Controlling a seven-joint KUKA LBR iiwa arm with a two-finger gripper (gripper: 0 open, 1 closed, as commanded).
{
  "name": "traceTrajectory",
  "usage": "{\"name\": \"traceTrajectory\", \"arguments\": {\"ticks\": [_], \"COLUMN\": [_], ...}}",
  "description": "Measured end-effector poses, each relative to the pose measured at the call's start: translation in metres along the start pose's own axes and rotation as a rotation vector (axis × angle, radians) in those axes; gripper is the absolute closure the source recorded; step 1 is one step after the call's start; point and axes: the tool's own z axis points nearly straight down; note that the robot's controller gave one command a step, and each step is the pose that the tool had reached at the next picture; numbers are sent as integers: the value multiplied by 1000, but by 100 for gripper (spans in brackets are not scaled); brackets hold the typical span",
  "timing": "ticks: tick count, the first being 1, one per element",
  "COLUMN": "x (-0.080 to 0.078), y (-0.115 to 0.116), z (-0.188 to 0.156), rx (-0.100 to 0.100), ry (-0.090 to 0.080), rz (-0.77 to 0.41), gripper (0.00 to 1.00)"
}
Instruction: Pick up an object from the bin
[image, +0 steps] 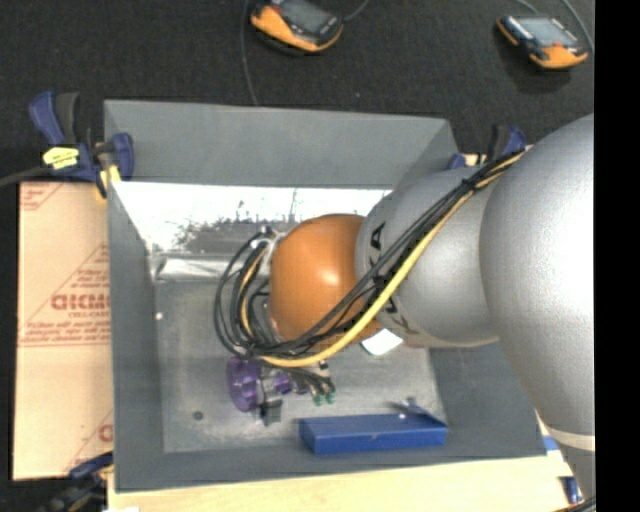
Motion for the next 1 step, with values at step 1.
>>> {"name": "traceTrajectory", "arguments": {"ticks": [1], "x": [3], "y": [-7], "z": [2], "rx": [1], "ry": [4], "rz": [-13], "gripper": [100]}}
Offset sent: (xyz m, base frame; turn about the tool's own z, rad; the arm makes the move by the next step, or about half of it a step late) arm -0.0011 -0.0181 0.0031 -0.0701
